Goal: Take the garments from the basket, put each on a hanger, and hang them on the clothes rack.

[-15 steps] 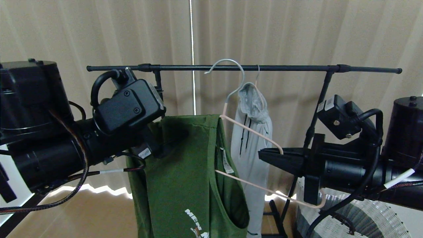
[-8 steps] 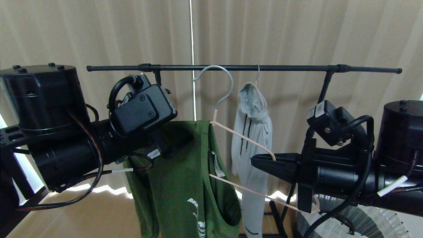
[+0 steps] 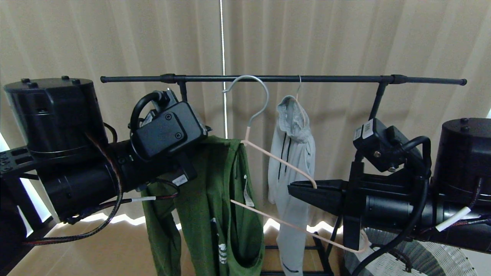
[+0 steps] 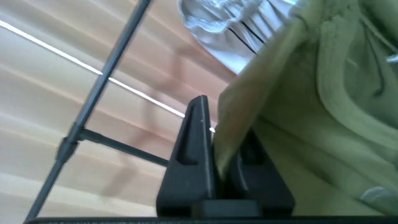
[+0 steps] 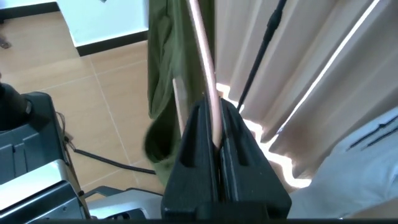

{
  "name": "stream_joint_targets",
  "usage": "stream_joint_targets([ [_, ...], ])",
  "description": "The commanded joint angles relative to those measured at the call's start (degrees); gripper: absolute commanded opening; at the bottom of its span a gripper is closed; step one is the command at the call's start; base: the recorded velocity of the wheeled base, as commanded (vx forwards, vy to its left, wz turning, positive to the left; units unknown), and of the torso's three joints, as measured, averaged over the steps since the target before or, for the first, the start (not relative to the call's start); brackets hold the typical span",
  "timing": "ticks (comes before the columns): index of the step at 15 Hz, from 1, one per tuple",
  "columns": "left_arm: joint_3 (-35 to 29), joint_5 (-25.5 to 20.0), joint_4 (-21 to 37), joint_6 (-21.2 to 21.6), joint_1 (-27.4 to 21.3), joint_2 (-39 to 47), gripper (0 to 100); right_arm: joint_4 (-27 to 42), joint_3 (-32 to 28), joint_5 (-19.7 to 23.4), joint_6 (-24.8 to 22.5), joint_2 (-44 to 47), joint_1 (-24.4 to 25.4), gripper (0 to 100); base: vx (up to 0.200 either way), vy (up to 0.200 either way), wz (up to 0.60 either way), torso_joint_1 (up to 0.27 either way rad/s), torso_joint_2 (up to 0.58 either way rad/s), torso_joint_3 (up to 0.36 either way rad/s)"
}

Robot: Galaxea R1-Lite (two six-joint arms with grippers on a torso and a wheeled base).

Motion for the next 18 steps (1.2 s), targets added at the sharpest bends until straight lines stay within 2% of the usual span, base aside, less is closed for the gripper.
stream_joint_targets([
  [1, 0.11, 0.0, 0.01, -0.02, 0.0, -0.01, 0, -0.01, 0.01, 0.01, -0.04, 0.11, 0.02, 0, 0.0, 0.0, 0.0, 0.0, 0.0, 0.0],
  [5, 1.34, 0.18, -2.1, -0.02, 0.08, -0.27, 0, -0.01, -0.08, -0.25, -0.13, 0.02, -0.15, 0, 0.0, 0.0, 0.0, 0.0, 0.0, 0.0],
  [6, 2.21, 0.35, -3.86, -0.1, 0.17, -0.19, 0, 0.07, 0.1, -0.43, -0.21, -0.07, -0.15, 100, 0.0, 0.0, 0.0, 0.0, 0.0, 0.0],
  [8, 3.09, 1.67, -4.3, -0.19, 0.26, -0.27, 0, -0.01, 0.1, -0.6, -0.83, -0.15, -0.24, 100, 0.0, 0.0, 0.0, 0.0, 0.0, 0.0],
  [9, 3.62, 4.75, -4.3, -0.28, 0.26, -0.27, 0, -0.01, 0.19, -1.83, -2.24, -0.24, -0.94, 100, 0.0, 0.0, 0.0, 0.0, 0.0, 0.0],
  [10, 3.97, 12.04, -4.12, -0.37, 0.43, -0.01, 0, -0.28, 1.5, -5.88, -5.14, -0.33, -2.97, 100, 0.0, 0.0, 0.0, 0.0, 0.0, 0.0],
  [12, 4.15, 23.29, -4.03, -1.07, 0.52, 1.04, 0, -3.0, 4.93, -9.13, -7.69, -0.33, -4.02, 100, 0.0, 0.0, 0.0, 0.0, 0.0, 0.0],
  [13, 4.06, 25.84, -4.12, -1.95, 0.52, 1.66, 0, -4.76, 6.34, -9.39, -7.69, -0.24, -4.2, 100, 0.0, 0.0, 0.0, 0.0, 0.0, 0.0],
  [14, 3.97, 27.77, -4.21, -3.8, 0.43, 2.19, 0, -7.04, 7.83, -9.57, -7.77, 0.37, -4.28, 100, 0.0, 0.0, 0.0, 0.0, 0.0, 0.0],
  [18, 2.57, 28.21, -4.39, -8.72, 0.08, 2.1, 0, -10.38, 9.06, -9.39, -7.51, 3.98, -3.14, 100, 0.0, 0.0, 0.0, 0.0, 0.0, 0.0],
])
